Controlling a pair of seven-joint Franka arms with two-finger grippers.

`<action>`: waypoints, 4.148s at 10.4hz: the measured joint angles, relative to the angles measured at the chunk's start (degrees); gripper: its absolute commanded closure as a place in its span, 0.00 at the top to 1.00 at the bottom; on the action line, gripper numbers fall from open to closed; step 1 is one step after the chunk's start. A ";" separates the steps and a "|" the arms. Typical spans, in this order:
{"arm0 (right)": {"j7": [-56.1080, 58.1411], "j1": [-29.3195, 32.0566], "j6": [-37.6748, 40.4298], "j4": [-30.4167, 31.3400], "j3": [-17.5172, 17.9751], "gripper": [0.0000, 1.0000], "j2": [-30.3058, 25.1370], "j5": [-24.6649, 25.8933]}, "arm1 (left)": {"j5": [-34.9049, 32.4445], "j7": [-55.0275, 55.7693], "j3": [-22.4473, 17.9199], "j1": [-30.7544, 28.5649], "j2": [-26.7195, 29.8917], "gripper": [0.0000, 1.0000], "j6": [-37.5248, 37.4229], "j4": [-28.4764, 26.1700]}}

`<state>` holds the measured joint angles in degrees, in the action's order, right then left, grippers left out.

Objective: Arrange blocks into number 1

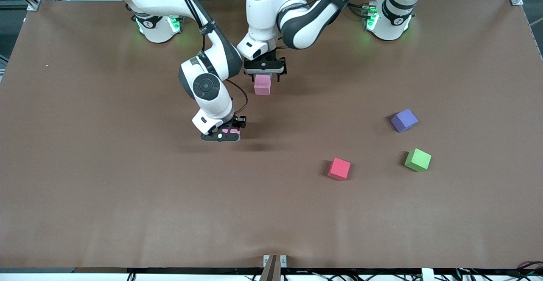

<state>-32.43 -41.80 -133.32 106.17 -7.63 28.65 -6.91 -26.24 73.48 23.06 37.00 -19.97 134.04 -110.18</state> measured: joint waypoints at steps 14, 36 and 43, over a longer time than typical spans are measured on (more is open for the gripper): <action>-13.16 -13.56 -4.11 1.79 0.22 0.00 3.67 -1.10 | 10.02 -50.07 -0.20 -27.97 -8.99 1.00 0.74 12.02; -14.07 -10.65 -1.37 4.30 -1.51 1.00 -3.55 -1.97 | 4.28 -59.93 -3.88 -29.81 -22.76 0.76 7.50 16.57; 14.10 8.48 6.24 -0.89 -5.17 1.00 -4.76 -1.92 | 4.14 -56.47 -3.45 -29.89 -23.80 0.00 9.97 17.32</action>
<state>-18.33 -33.33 -127.08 105.28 -12.80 23.89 -8.83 -22.10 17.01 19.61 7.11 -43.77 144.01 -92.86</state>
